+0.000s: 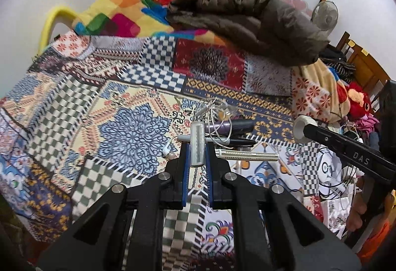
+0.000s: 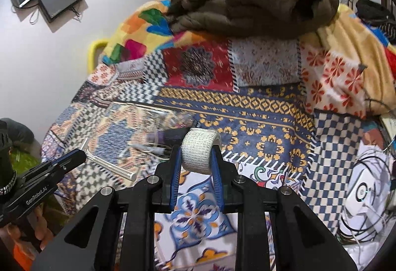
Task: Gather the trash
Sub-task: 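Carry the bolt and bandage roll down to the white bucket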
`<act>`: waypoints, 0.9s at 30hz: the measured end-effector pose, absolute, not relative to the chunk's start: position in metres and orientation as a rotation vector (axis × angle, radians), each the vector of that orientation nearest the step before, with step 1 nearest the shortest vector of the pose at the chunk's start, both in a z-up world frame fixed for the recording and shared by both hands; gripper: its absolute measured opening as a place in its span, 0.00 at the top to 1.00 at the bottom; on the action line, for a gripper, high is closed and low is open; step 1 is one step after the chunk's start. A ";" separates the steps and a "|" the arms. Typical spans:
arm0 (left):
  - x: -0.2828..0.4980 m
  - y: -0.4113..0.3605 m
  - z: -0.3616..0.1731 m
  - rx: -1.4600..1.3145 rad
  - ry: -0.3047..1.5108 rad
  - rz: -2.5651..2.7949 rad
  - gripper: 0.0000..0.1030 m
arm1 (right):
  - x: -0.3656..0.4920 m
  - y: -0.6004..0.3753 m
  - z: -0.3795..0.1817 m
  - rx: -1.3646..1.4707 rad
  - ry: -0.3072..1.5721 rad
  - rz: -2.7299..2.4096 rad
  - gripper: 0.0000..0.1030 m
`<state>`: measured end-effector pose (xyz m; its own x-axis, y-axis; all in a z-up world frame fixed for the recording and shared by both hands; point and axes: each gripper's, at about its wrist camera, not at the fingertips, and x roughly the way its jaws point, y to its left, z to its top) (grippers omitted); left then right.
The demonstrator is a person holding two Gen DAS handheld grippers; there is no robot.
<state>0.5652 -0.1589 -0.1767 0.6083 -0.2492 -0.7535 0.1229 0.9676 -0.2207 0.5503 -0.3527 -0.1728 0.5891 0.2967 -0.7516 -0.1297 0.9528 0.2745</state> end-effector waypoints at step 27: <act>0.364 -0.030 -0.056 -0.208 0.725 -0.029 0.89 | 0.381 -0.244 -0.072 0.122 0.794 0.435 0.79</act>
<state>0.3642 -0.0300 -0.0562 0.7490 -0.0982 -0.6552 -0.0455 0.9790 -0.1986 0.3815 -0.2445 -0.0718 0.6180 0.4226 -0.6629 -0.3321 0.9046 0.2672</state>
